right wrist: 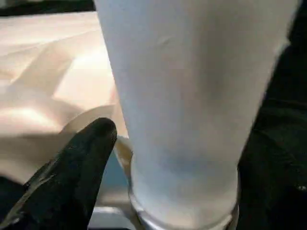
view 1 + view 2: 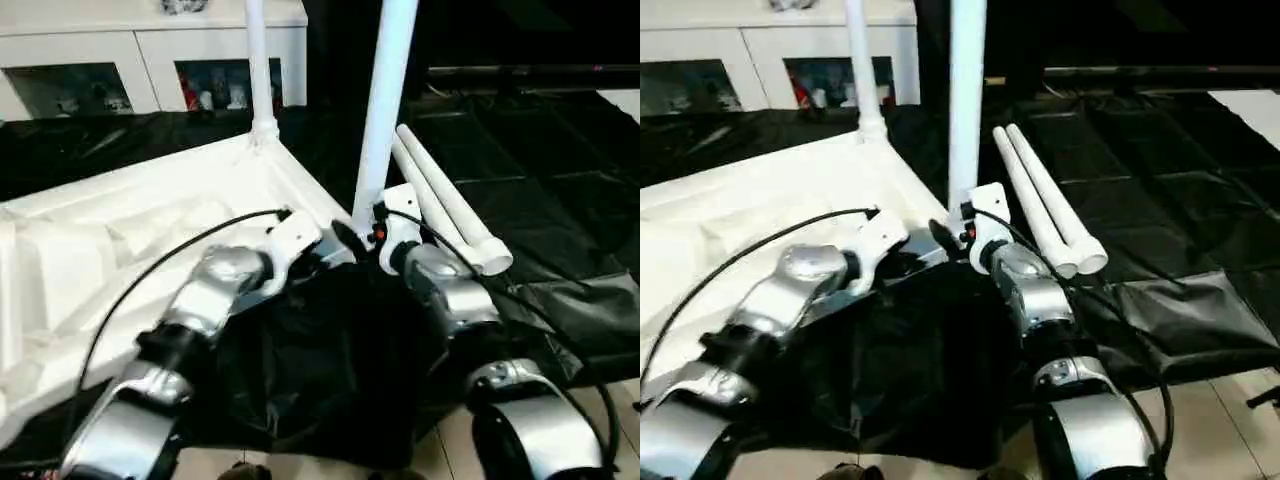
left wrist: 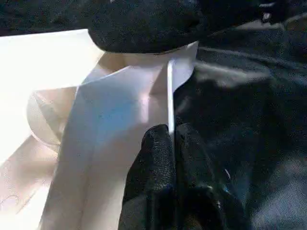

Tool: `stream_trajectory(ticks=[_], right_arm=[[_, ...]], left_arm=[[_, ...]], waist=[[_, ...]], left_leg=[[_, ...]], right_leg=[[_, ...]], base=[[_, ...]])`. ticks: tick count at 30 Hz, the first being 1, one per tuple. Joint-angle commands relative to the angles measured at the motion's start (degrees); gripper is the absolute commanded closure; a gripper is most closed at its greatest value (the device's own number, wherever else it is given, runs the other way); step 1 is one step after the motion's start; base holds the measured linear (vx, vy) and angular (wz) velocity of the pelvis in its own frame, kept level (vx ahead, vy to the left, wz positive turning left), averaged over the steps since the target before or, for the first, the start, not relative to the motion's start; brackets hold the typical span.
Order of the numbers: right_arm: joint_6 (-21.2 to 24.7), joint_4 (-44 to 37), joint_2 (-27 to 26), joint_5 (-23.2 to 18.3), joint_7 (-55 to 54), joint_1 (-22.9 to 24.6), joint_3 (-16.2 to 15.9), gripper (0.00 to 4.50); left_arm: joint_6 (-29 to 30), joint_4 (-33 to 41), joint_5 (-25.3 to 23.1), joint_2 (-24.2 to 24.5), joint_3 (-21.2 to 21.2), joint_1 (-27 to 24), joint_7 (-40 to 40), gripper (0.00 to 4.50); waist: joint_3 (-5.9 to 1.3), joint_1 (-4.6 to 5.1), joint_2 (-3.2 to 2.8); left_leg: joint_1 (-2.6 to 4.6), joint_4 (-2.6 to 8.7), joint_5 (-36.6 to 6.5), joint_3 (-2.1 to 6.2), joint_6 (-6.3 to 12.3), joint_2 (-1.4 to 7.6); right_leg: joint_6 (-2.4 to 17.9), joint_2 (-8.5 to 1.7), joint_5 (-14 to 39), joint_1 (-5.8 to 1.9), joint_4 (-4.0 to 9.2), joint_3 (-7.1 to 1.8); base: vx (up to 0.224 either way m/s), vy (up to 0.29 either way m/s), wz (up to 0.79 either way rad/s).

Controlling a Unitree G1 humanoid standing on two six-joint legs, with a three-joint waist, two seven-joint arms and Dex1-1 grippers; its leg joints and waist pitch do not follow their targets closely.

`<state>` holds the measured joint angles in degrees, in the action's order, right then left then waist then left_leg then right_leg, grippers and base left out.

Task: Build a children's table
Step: Insert table leg to table base

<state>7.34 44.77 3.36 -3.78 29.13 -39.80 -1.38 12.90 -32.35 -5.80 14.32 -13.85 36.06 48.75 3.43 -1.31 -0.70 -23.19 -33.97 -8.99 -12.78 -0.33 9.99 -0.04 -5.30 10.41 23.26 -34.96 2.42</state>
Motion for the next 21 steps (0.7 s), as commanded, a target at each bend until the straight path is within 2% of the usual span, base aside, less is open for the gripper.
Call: stream_trajectory(ticks=[1, 3, 4, 5, 6, 9, 12, 14, 17, 19, 21], right_arm=[[0.84, -3.01, 0.23, 0.90, 6.48, 1.04, -4.44, 0.61], [0.47, -4.02, 2.15, 1.46, 9.39, 1.78, -5.56, 0.61], [0.85, -5.84, 4.57, 1.12, 13.71, 2.79, -6.46, 0.61], [1.16, -6.60, 5.41, 0.79, 15.34, 3.15, -6.66, 0.61], [1.79, -7.69, 6.46, 0.24, 17.48, 3.60, -6.94, 0.61], [3.68, -11.21, 9.61, -1.03, 24.13, 4.93, -8.47, 0.61], [5.07, -13.67, 12.15, -1.52, 29.15, 5.77, -10.08, 0.61], [5.89, -14.23, 12.59, -1.96, 30.58, 5.83, -10.33, 0.61], [6.66, -14.75, 12.31, -2.20, 31.35, 5.84, -10.16, 0.94], [7.00, -14.95, 12.16, -2.34, 31.51, 5.87, -10.20, 0.97], [7.93, -15.76, 11.53, -2.90, 31.00, 6.26, -10.28, 1.26]], left_arm=[[-5.42, 4.07, 2.81, -0.69, -2.04, 0.15, 4.49, 4.50], [-6.93, 4.31, 2.82, 0.44, -2.64, -0.53, 6.37, 4.50], [-7.98, 4.98, 3.21, 1.69, -3.10, -1.38, 8.79, 4.50], [-8.30, 5.31, 3.40, 2.10, -3.23, -1.68, 9.66, 4.50], [-8.23, 5.79, 3.72, 2.55, -3.30, -2.04, 10.63, 4.50], [-8.39, 7.28, 4.64, 3.78, -3.23, -3.06, 13.24, 4.50], [-8.41, 8.37, 5.56, 4.61, -3.07, -3.70, 15.79, 4.50], [-8.57, 8.32, 5.59, 5.04, -3.24, -3.70, 16.55, 4.50], [-8.84, 8.21, 5.60, 5.42, -3.26, -3.70, 16.95, 4.50], [-8.82, 8.24, 5.59, 5.49, -3.20, -3.72, 17.07, 4.50], [-8.44, 8.50, 5.31, 5.42, -2.69, -3.86, 16.74, 4.50]], waist=[[-4.37, -0.07, -0.05], [-4.36, -0.50, -0.08], [-4.34, -0.64, 0.21], [-4.37, -0.85, 0.16], [-4.24, -1.01, 0.07], [-4.18, -1.18, 0.18], [-4.06, -1.13, 0.21], [-4.02, -1.18, 0.24], [-4.05, -1.12, 0.09], [-4.11, -1.06, 0.14], [-4.15, -1.08, 0.04]], left_leg=[[2.19, 3.93, -15.22, 2.12, 1.06, 3.29], [2.36, 3.92, -15.29, 2.06, 0.91, 3.33], [2.30, 3.96, -15.23, 1.99, 0.93, 3.36], [2.30, 3.93, -15.06, 2.08, 0.97, 3.44], [2.44, 3.95, -15.41, 1.93, 1.12, 3.52], [2.32, 4.04, -16.25, 1.97, 0.74, 3.59], [2.31, 4.07, -17.30, 1.98, 0.34, 3.52], [2.37, 4.10, -17.68, 2.04, 0.07, 3.51], [2.38, 4.16, -18.14, 2.15, -0.45, 3.51], [2.41, 4.18, -18.12, 2.17, -0.77, 3.52], [2.41, 4.16, -17.69, 2.14, -0.73, 3.50]], right_leg=[[13.59, -2.99, 9.89, -2.03, 4.16, -2.03], [13.42, -2.93, 9.60, -1.91, 4.14, -2.05], [13.57, -2.93, 9.27, -1.99, 4.08, -2.06], [13.53, -3.04, 9.08, -2.14, 3.97, -2.04], [13.50, -2.93, 9.65, -1.94, 4.00, -2.08], [13.44, -3.01, 11.52, -2.03, 4.04, -2.09], [13.15, -3.03, 13.46, -1.80, 4.26, -2.17], [12.93, -3.06, 14.77, -1.74, 4.37, -2.17], [12.75, -3.08, 15.47, -1.65, 4.38, -2.16], [12.80, -3.10, 15.17, -1.58, 4.37, -2.18], [13.07, -3.04, 14.01, -1.64, 4.25, -2.19]], base=[[0.000, 0.000, 0.00], [0.000, 0.000, 0.00], [0.000, 0.000, 0.00], [0.000, 0.000, 0.00], [0.000, 0.000, 0.00], [0.000, 0.000, 0.00], [0.000, 0.000, 0.00], [0.000, 0.000, 0.00], [0.000, 0.000, 0.00], [0.000, 0.000, 0.00], [0.000, 0.000, 0.00]])
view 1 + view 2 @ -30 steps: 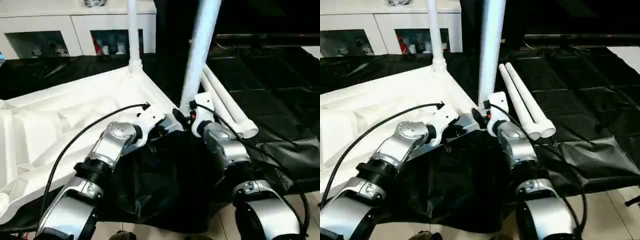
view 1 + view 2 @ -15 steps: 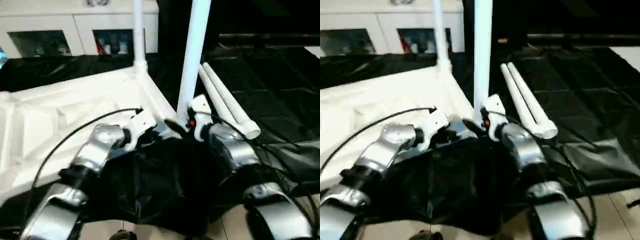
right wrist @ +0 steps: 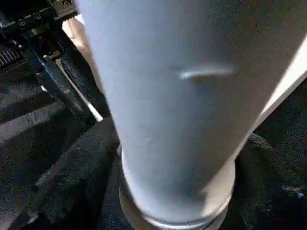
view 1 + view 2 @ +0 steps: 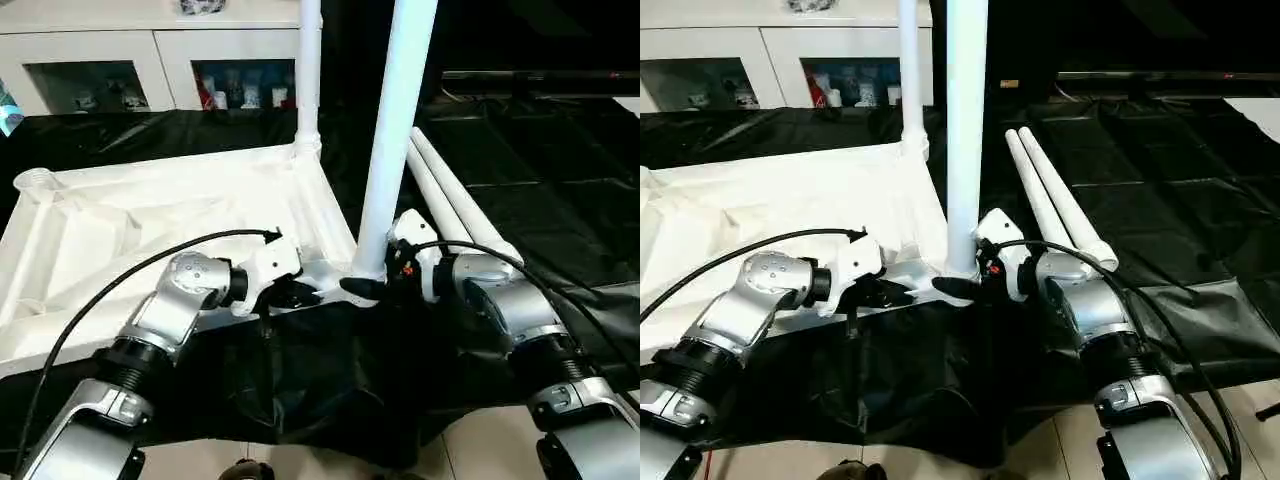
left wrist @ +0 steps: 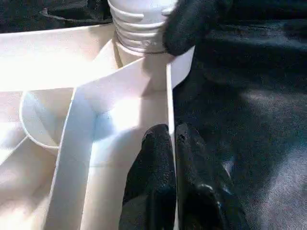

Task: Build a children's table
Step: Insert table leg to table base

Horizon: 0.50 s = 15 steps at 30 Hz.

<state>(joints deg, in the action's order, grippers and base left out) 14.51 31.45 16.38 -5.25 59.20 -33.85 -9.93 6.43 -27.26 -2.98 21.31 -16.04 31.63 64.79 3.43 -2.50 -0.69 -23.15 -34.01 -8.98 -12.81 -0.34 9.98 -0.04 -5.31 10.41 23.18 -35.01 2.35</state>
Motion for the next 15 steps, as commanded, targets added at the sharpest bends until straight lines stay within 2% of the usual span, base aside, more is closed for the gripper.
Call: stream_trajectory(ticks=[1, 5, 8, 10, 11, 12, 13, 15], right_arm=[[0.91, -2.57, -1.76, -1.50, 0.56, 0.41, -1.66, 1.34], [0.86, -0.19, -5.36, -1.13, -7.25, 0.00, 1.03, 1.56], [0.15, 3.48, -8.50, -0.50, -15.62, -1.32, 3.69, 1.71], [0.49, 8.01, -12.13, -0.33, -25.78, -3.34, 6.76, 1.73], [0.49, 8.01, -12.13, -0.33, -25.78, -3.34, 6.76, 1.74], [0.34, 9.92, -13.74, -0.39, -30.37, -4.27, 8.13, 1.75], [-0.07, 12.01, -15.80, -0.65, -35.55, -5.29, 9.81, 1.75], [-1.09, 13.83, -18.10, -0.60, -39.68, -6.17, 10.84, 1.75]], left_arm=[[-1.87, 3.44, 2.43, -1.63, -0.33, 0.56, 0.51, 4.50], [1.29, 2.24, 1.94, -3.17, 1.20, 1.72, -3.94, 4.50], [3.67, 0.29, 1.70, -5.55, 3.06, 3.41, -9.46, 4.50], [6.78, -2.23, 1.04, -8.46, 4.88, 5.63, -16.16, 4.50], [6.78, -2.23, 1.04, -8.46, 4.88, 5.63, -16.16, 4.50], [7.74, -3.25, 0.73, -9.60, 5.39, 6.52, -18.65, 4.50], [8.50, -4.49, 0.40, -10.97, 5.91, 7.59, -21.54, 4.50], [8.70, -5.95, 0.08, -12.56, 6.42, 8.86, -24.64, 4.50]], waist=[[-4.16, 0.13, 0.07], [-4.23, 0.30, 0.04], [-4.17, 0.87, 0.00], [-4.20, 1.17, -0.13], [-4.18, 1.25, -0.11], [-4.27, 1.13, -0.36], [-4.29, 1.33, -0.24], [-4.43, 1.29, -0.20]], left_leg=[[2.32, 4.21, -17.36, 2.17, -0.61, 3.51], [2.25, 4.17, -16.55, 2.16, -0.64, 3.42], [2.33, 4.18, -17.53, 2.20, -1.56, 3.31], [2.47, 4.28, -18.31, 2.38, -2.66, 3.24], [2.47, 4.28, -18.51, 2.33, -2.66, 3.16], [2.54, 4.24, -18.52, 2.43, -2.73, 3.18], [2.47, 4.23, -18.23, 2.34, -2.68, 3.08], [2.48, 4.09, -17.36, 2.27, -2.29, 2.99]], right_leg=[[13.20, -2.99, 13.38, -1.59, 4.24, -2.09], [13.54, -3.04, 12.31, -1.59, 4.07, -2.10], [13.43, -3.11, 13.89, -1.38, 4.28, -2.19], [13.04, -3.06, 15.28, -1.32, 4.40, -2.16], [12.94, -2.99, 15.36, -1.28, 4.51, -2.17], [12.83, -3.07, 15.09, -1.35, 4.48, -2.14], [12.84, -2.97, 14.19, -1.29, 4.47, -2.17], [12.85, -2.99, 12.63, -1.43, 4.51, -2.15]], base=[[0.000, 0.000, 0.00], [0.000, 0.000, 0.00], [0.000, 0.000, 0.00], [0.000, 0.000, 0.00], [0.000, 0.000, 0.00], [0.000, 0.000, 0.00], [0.000, 0.000, 0.00], [0.000, 0.000, 0.00]])
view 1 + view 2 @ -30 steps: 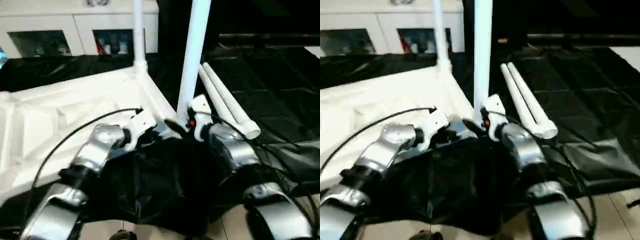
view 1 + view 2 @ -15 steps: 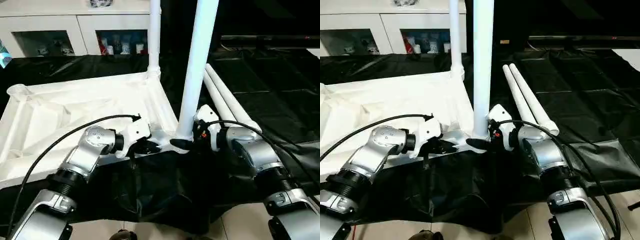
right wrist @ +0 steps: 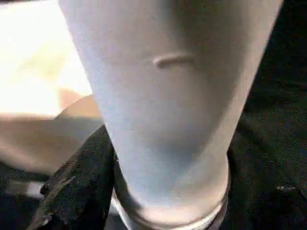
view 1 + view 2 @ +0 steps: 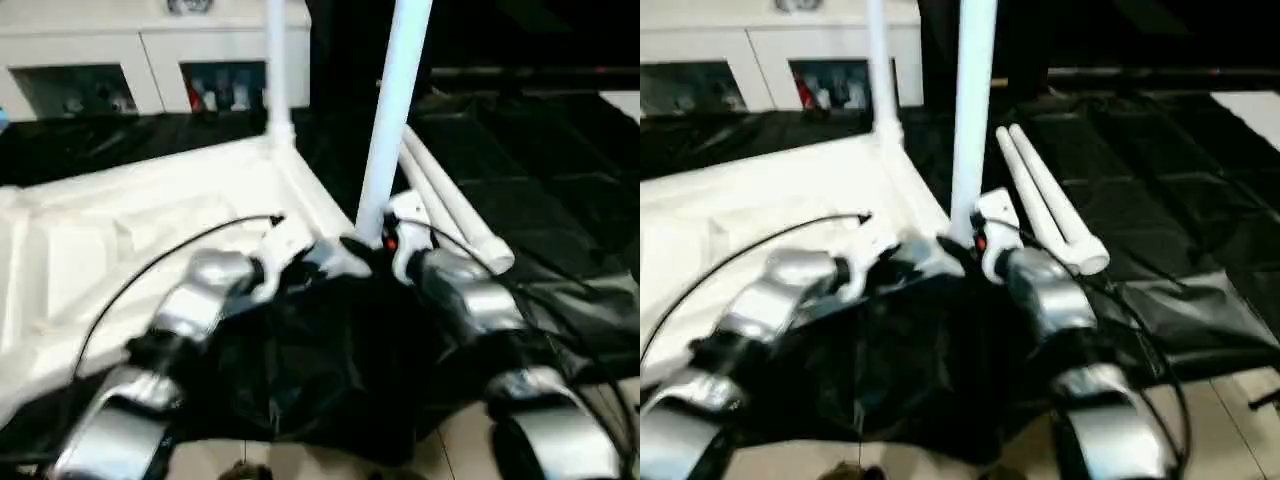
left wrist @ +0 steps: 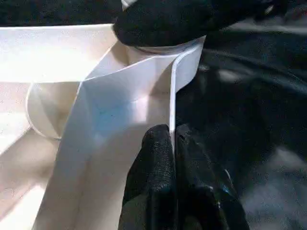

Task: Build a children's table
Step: Insert table leg to table base

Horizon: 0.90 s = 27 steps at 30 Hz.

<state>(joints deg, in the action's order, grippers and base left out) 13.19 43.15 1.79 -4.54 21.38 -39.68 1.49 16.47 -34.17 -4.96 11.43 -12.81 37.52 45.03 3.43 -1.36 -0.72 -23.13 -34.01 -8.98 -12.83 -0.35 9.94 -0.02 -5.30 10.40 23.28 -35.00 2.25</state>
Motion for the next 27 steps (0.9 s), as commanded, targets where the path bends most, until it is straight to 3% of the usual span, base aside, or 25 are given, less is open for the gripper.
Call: stream_trajectory(ticks=[1, 5, 7, 11, 14, 15, 16, 19, 22, 23, 27], right_arm=[[0.12, 2.26, -3.71, -1.29, -2.14, -0.41, -0.54, 1.75], [-1.41, 4.00, -6.24, -0.03, -3.82, -1.27, -1.21, 1.75], [-2.38, 4.07, -6.81, -0.50, -1.38, -1.45, -1.48, 1.05], [-2.45, 3.23, -5.94, -0.96, 0.92, -1.50, -1.53, 1.03], [-3.54, 3.45, -5.08, -0.19, 1.09, -1.77, -2.01, 0.63], [-2.25, 1.10, -2.67, 0.10, 6.75, -0.82, -4.17, 0.63], [-1.64, -0.70, -0.89, 0.42, 10.76, -0.03, -5.85, 0.63], [-1.87, -3.86, 2.86, 0.84, 18.32, 1.58, -8.69, 0.63], [-1.71, -6.06, 5.03, 0.42, 22.71, 2.59, -9.92, 0.63], [-1.31, -8.73, 7.40, -0.15, 27.71, 3.86, -11.32, 0.63], [-0.73, -12.41, 11.08, -0.58, 35.00, 5.62, -13.57, 0.63]], left_arm=[[-1.33, 0.84, 2.02, -2.81, 3.23, 3.08, -5.12, 4.50], [-1.86, -0.25, 1.28, -4.46, 2.93, 4.13, -6.99, 4.50], [-2.51, 0.78, 1.06, -4.51, 1.50, 3.57, -5.38, 4.50], [-3.30, 1.85, 1.24, -3.35, 0.59, 2.45, -3.17, 4.50], [-4.37, 2.20, 1.31, -2.45, 0.06, 1.80, -1.42, 4.50], [-5.16, 3.26, 1.87, -0.99, -0.41, 0.73, 1.74, 4.50], [-5.80, 4.08, 2.48, 0.00, -0.63, -0.03, 4.12, 4.50], [-6.47, 5.83, 3.66, 1.73, -0.86, -1.34, 8.44, 4.50], [-6.77, 6.81, 3.81, 2.89, -1.50, -2.05, 10.70, 4.50], [-7.56, 7.65, 3.75, 4.36, -2.45, -2.82, 13.26, 4.50], [-8.32, 8.78, 3.71, 6.68, -3.62, -3.82, 17.01, 4.50]], waist=[[-4.47, 0.10, -0.20], [-4.70, -0.23, -0.26], [-4.63, -0.37, -0.21], [-4.47, -0.20, -0.34], [-4.49, -0.14, -0.79], [-4.53, -0.01, -0.44], [-4.55, -0.19, -0.84], [-4.55, -0.28, -0.64], [-4.42, -0.63, -0.76], [-4.31, -0.78, -0.41], [-4.22, -1.40, -0.57]], left_leg=[[2.36, 4.09, -16.88, 2.27, -1.96, 3.05], [2.11, 3.79, -12.75, 2.03, 0.13, 2.97], [2.03, 3.74, -12.30, 2.00, 1.28, 2.98], [2.09, 4.00, -14.67, 2.19, 0.69, 3.11], [2.16, 4.04, -15.06, 2.26, 0.21, 3.12], [2.03, 3.99, -15.02, 2.23, 0.49, 3.08], [2.01, 3.95, -14.83, 2.31, 0.64, 3.07], [2.03, 3.72, -13.38, 2.08, 2.07, 3.16], [2.15, 3.78, -13.71, 2.04, 1.83, 3.31], [2.12, 3.87, -14.39, 2.05, 1.62, 3.45], [2.34, 4.01, -15.38, 2.04, 1.12, 3.59]], right_leg=[[12.91, -3.01, 11.78, -1.65, 4.42, -2.03], [13.72, -2.93, 5.83, -2.04, 3.97, -1.94], [14.15, -3.00, 5.29, -2.25, 3.97, -1.86], [13.67, -2.95, 8.73, -2.24, 4.22, -1.83], [13.79, -2.97, 8.55, -2.17, 4.14, -1.84], [14.13, -2.88, 7.32, -2.39, 4.07, -1.78], [14.20, -2.94, 6.79, -2.53, 3.98, -1.73], [14.97, -2.87, 4.26, -2.50, 3.79, -1.72], [15.46, -2.90, 6.15, -2.38, 3.82, -1.72], [15.29, -2.87, 7.11, -2.44, 3.88, -1.70], [14.60, -2.87, 9.06, -2.16, 3.93, -1.76]], base=[[0.000, 0.000, 0.00], [0.000, 0.000, 0.00], [0.000, 0.000, 0.00], [0.000, 0.000, 0.00], [0.000, 0.000, 0.00], [0.000, 0.000, 0.00], [0.000, 0.000, 0.00], [0.000, 0.000, 0.00], [0.000, 0.000, 0.00], [0.000, 0.000, 0.00], [0.000, 0.000, 0.00]])
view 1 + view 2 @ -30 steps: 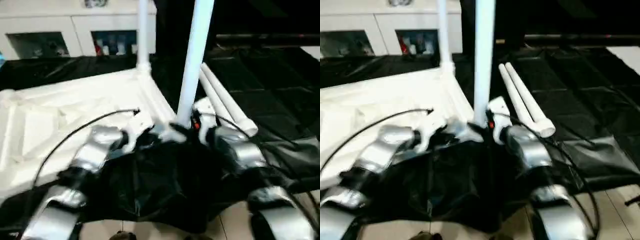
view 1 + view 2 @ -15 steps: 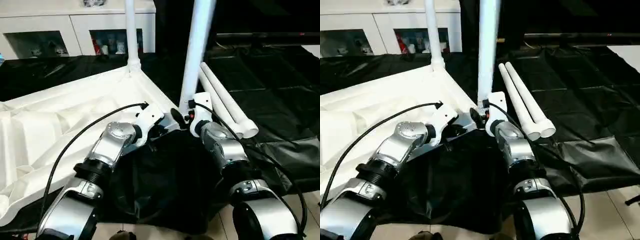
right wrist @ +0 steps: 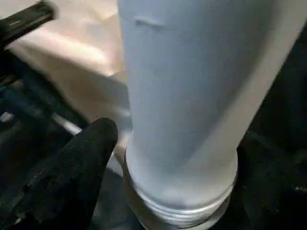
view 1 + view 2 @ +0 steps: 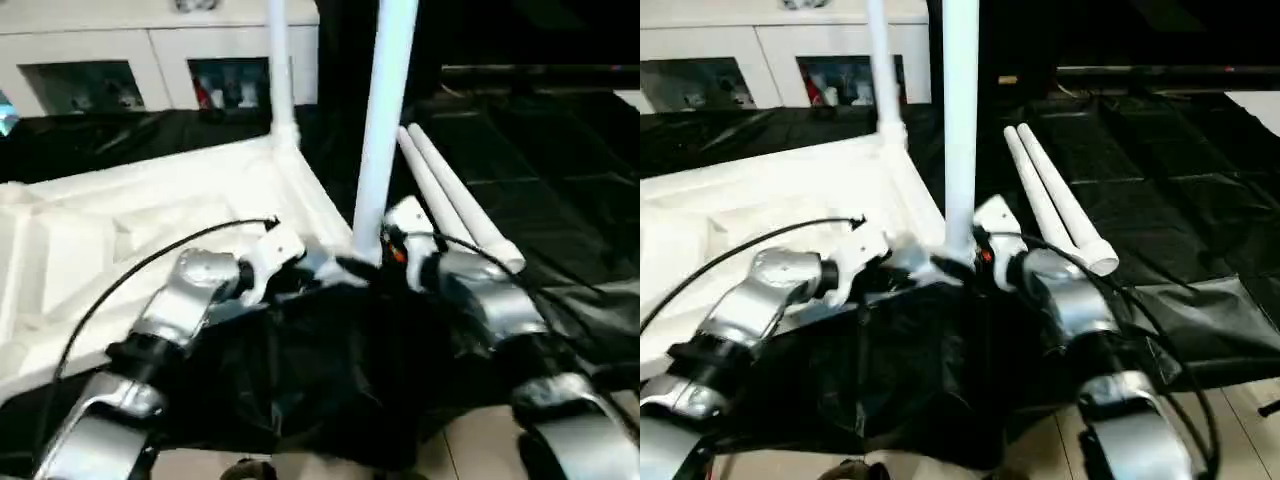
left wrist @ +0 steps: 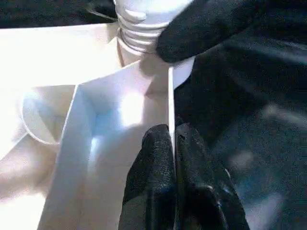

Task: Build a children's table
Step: Insert table leg to table base

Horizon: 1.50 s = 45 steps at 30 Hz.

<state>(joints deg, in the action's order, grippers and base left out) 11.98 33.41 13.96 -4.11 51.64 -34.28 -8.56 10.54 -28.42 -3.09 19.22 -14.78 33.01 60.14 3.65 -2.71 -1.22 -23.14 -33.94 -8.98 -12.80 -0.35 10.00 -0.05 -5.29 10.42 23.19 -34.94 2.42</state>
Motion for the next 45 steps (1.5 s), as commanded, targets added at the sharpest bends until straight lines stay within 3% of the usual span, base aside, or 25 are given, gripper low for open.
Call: stream_trajectory(ticks=[1, 4, 9, 17, 20, 21, 22, 24, 26, 30, 33, 35, 37, 41, 45], right_arm=[[0.97, -3.63, -0.11, -1.37, 6.66, 0.62, -4.01, 0.63], [1.88, -5.24, 1.96, -1.87, 10.56, 1.28, -4.97, 0.63], [2.38, -5.95, 2.55, -2.01, 11.89, 1.60, -5.18, 1.01], [4.00, -7.82, 2.30, -2.69, 12.93, 2.72, -5.23, 1.68], [2.49, -4.11, -1.33, -2.01, 4.79, 1.87, -2.44, 1.76], [2.49, -4.11, -1.33, -2.01, 4.79, 1.87, -2.44, 1.77], [2.20, -0.31, -4.60, -1.45, -3.64, 0.26, 0.51, 1.78], [2.28, 4.49, -8.19, -1.05, -13.71, -1.71, 3.26, 1.78], [1.65, 7.08, -10.04, -0.54, -18.75, -2.76, 4.25, 1.78], [0.05, 12.62, -14.79, -0.41, -30.57, -5.18, 7.01, 1.78], [-1.50, 13.99, -16.02, 0.52, -32.72, -5.78, 6.87, 1.78], [-2.49, 14.19, -16.89, 0.08, -31.79, -5.94, 7.12, 1.22], [-3.18, 14.79, -17.24, -0.31, -30.76, -6.72, 8.23, 1.08], [-4.69, 15.03, -15.94, 0.36, -29.15, -7.21, 7.46, 0.63], [-4.56, 13.05, -12.79, -0.31, -22.19, -6.60, 6.01, 0.62]], left_arm=[[-3.03, 3.30, 1.88, -0.41, -1.89, 0.43, 2.99, 4.50], [-4.26, 4.08, 2.22, 1.27, -2.29, -0.17, 6.41, 4.50], [-4.36, 4.67, 2.51, 2.10, -2.37, -0.56, 8.00, 4.50], [-4.54, 3.99, 2.75, 2.09, -2.32, -0.45, 7.92, 4.50], [-2.66, 1.58, 2.00, -0.54, -0.51, 1.09, 2.20, 4.50], [-2.66, 1.58, 2.00, -0.54, -0.51, 1.09, 2.20, 4.50], [-0.12, -0.44, 1.86, -2.92, 1.27, 2.98, -2.76, 4.50], [1.96, -3.12, 1.40, -5.45, 2.80, 5.46, -8.42, 4.50], [2.78, -5.02, 1.02, -6.99, 3.63, 7.06, -12.08, 4.50], [2.44, -8.99, 0.07, -10.75, 4.86, 10.31, -20.37, 4.50], [1.84, -9.35, -0.03, -12.00, 4.63, 10.72, -21.24, 4.50], [1.55, -8.81, -0.12, -12.72, 3.95, 10.46, -20.62, 4.50], [0.79, -8.31, -0.30, -12.86, 3.30, 9.90, -19.30, 4.50], [-0.92, -7.16, 0.04, -11.72, 2.11, 8.60, -16.06, 4.50], [-3.31, -5.61, 0.85, -9.71, 0.96, 6.71, -11.46, 4.50]], waist=[[-4.39, -0.14, -0.09], [-4.38, -0.42, -0.07], [-4.36, -0.55, -0.12], [-4.54, -0.68, -0.17], [-4.46, -0.64, -0.08], [-4.34, -0.35, -0.12], [-4.36, -0.25, 0.05], [-4.21, 0.28, -0.01], [-4.13, 0.95, -0.06], [-4.27, 1.09, -0.05], [-4.51, 0.95, -0.01], [-4.63, 0.84, -0.05], [-4.79, 0.80, 0.06], [-4.70, 0.77, -0.17], [-4.59, 0.90, -0.15]], left_leg=[[2.29, 3.98, -15.81, 2.06, 0.84, 3.53], [2.34, 3.99, -16.51, 2.01, 0.48, 3.55], [2.51, 4.08, -17.16, 2.09, -0.67, 3.52], [2.38, 3.94, -15.51, 2.04, -0.04, 3.45], [2.41, 3.94, -16.09, 2.02, -0.23, 3.43], [2.39, 3.97, -16.89, 2.03, -0.83, 3.33], [2.49, 4.05, -17.94, 2.19, -1.52, 3.35], [2.67, 4.12, -19.85, 2.43, -2.91, 3.10], [2.89, 4.19, -22.10, 2.66, -4.17, 3.09], [2.63, 4.18, -20.91, 2.57, -3.06, 2.94], [2.33, 4.05, -18.26, 2.39, -1.93, 2.92], [2.29, 3.91, -17.05, 2.28, -1.12, 2.95], [1.94, 3.64, -13.75, 2.15, 1.05, 2.88], [2.00, 3.62, -13.61, 2.13, 1.81, 2.91], [1.99, 3.81, -15.69, 2.25, 1.24, 3.05]], right_leg=[[14.58, -2.93, 9.64, -2.08, 3.86, -1.94], [14.37, -3.02, 10.71, -1.95, 3.91, -2.03], [14.20, -3.07, 11.96, -1.74, 3.99, -2.10], [14.65, -2.99, 8.99, -1.90, 3.67, -2.03], [14.61, -3.07, 10.03, -1.79, 3.81, -2.09], [14.54, -3.16, 11.60, -1.58, 3.97, -2.20], [13.99, -3.27, 13.67, -1.61, 4.14, -2.15], [13.24, -3.27, 17.79, -1.36, 4.51, -2.10], [12.12, -3.30, 20.48, -1.09, 4.87, -2.08], [11.38, -3.20, 18.52, -1.15, 5.09, -2.16], [12.24, -3.10, 13.87, -1.58, 4.68, -2.09], [12.59, -3.16, 11.74, -1.62, 4.53, -2.15], [13.81, -3.11, 7.27, -2.10, 3.99, -2.05], [14.23, -3.14, 8.11, -2.16, 4.13, -1.94], [13.88, -3.08, 10.19, -2.27, 4.27, -1.92]], base=[[0.000, 0.000, 0.00], [0.000, 0.000, 0.00], [0.000, 0.000, 0.00], [0.000, 0.000, 0.00], [0.000, 0.000, 0.00], [0.000, 0.000, 0.00], [0.000, 0.000, 0.00], [0.000, 0.000, 0.00], [0.000, 0.000, 0.00], [0.000, 0.000, 0.00], [0.000, 0.000, 0.00], [0.000, 0.000, 0.00], [0.000, 0.000, 0.00], [0.000, 0.000, 0.00], [0.000, 0.000, 0.00]])
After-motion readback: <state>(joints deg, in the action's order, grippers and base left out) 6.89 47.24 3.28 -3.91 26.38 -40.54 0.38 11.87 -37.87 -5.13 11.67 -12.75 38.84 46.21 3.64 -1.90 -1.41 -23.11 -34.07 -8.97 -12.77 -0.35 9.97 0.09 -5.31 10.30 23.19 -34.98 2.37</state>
